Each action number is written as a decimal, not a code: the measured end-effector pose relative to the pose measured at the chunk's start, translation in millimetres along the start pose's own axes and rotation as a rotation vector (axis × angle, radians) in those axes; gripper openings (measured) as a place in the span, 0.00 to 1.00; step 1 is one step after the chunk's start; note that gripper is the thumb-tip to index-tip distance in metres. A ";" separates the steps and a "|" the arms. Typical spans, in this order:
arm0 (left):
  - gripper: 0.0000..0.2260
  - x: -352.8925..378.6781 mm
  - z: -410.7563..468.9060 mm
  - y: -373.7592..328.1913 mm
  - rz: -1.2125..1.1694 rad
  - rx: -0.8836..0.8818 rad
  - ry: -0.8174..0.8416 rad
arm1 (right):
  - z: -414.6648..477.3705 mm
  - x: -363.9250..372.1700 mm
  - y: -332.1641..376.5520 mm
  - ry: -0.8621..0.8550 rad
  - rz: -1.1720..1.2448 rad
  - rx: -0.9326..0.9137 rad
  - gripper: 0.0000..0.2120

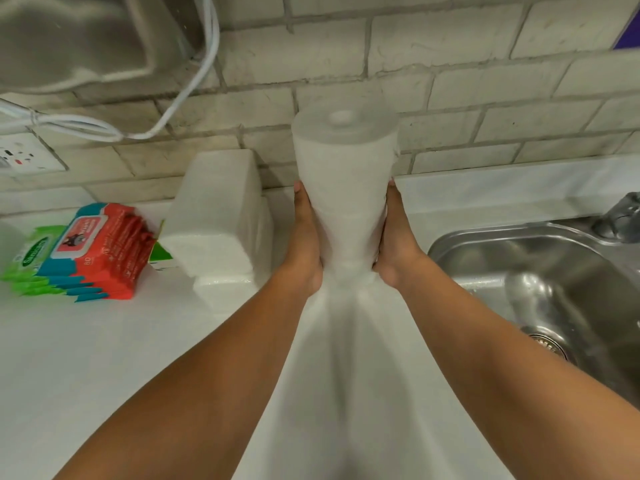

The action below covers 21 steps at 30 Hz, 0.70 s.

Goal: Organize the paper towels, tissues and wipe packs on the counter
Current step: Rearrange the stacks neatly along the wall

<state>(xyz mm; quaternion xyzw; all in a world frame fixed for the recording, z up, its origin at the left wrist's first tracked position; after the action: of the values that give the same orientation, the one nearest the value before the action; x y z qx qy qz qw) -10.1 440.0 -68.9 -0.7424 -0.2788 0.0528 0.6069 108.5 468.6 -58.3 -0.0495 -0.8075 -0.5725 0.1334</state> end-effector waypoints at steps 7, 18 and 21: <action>0.29 -19.7 -48.7 -4.7 0.059 -0.087 -0.025 | -41.2 -1.3 -18.1 0.097 0.068 0.074 0.31; 0.30 -46.2 -66.7 1.0 0.029 -0.152 -0.082 | -61.8 15.1 -34.0 0.127 -0.060 0.215 0.33; 0.25 -53.0 -76.1 6.0 0.033 -0.242 -0.093 | -67.5 17.1 -36.0 0.063 -0.024 0.214 0.29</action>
<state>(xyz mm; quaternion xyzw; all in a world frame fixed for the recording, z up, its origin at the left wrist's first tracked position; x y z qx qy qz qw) -20.7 347.7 -68.6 -0.8114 -0.2989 0.0632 0.4984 94.5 391.9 -65.6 -0.0073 -0.8599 -0.4859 0.1562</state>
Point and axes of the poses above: each hand's wrist, its own z-axis towards the middle knuckle, its own x-axis out of the palm, y = z × x, the point moved 3 cm from there along z, towards the middle knuckle, and after that the axes turned 9 degrees about -y, right-handed, at the moved point
